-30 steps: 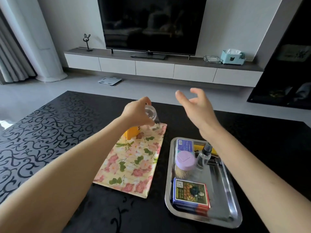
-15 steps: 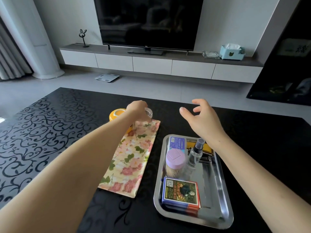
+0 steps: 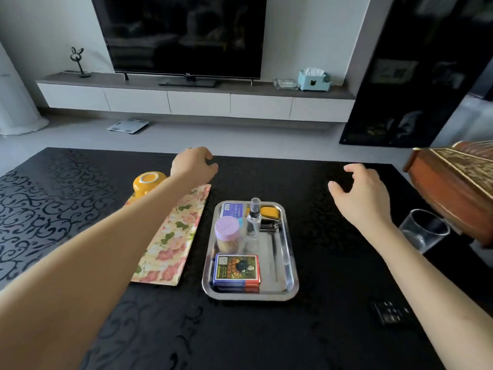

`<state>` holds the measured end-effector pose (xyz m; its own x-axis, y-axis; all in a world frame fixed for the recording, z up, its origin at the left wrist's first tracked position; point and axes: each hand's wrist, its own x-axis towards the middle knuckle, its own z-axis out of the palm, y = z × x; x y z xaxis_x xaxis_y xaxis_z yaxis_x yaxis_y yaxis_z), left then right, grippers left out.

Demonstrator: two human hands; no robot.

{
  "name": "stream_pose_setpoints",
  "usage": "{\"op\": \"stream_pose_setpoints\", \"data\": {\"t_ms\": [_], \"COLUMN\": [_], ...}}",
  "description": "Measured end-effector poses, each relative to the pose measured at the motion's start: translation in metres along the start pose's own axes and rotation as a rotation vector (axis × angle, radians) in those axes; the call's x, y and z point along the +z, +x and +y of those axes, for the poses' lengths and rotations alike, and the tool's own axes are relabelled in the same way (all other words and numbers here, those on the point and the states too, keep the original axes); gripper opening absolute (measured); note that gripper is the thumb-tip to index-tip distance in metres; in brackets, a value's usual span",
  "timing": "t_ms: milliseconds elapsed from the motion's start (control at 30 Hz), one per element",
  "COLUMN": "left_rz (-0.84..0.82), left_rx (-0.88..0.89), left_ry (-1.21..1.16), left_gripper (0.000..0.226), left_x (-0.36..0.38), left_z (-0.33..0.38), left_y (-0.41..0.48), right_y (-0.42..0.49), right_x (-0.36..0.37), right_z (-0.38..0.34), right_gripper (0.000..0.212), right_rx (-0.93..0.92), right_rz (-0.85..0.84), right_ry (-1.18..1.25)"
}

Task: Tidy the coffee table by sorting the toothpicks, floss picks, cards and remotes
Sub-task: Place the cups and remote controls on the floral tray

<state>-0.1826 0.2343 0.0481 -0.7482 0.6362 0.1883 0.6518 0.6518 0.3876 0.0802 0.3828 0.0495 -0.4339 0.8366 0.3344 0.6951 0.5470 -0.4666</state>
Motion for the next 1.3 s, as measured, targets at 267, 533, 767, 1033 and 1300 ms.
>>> {"op": "stream_pose_setpoints", "data": {"t_ms": [267, 533, 767, 1033, 1300], "left_rz": [0.023, 0.031, 0.02, -0.448, -0.236], "left_rx": [0.192, 0.246, 0.199, -0.015, -0.293], "left_ry": [-0.108, -0.149, -0.174, -0.705, -1.126], "left_gripper": [0.029, 0.027, 0.025, 0.044, 0.067], "left_x": [0.011, 0.025, 0.019, 0.008, -0.05], "left_z": [0.094, 0.119, 0.099, 0.08, -0.003], "left_y": [-0.046, -0.068, -0.082, -0.168, -0.22], "right_y": [-0.007, 0.023, 0.007, -0.077, -0.144], "right_x": [-0.026, -0.005, -0.008, -0.04, 0.005], "right_z": [0.133, 0.176, 0.159, 0.03, -0.1], "right_gripper": [0.08, 0.083, 0.065, 0.051, 0.08], "right_rx": [0.297, 0.451, 0.445, 0.521, 0.325], "right_rz": [-0.068, -0.137, 0.057, -0.289, -0.753], "right_ry": [-0.5, -0.287, -0.136, 0.929, 1.012]}}
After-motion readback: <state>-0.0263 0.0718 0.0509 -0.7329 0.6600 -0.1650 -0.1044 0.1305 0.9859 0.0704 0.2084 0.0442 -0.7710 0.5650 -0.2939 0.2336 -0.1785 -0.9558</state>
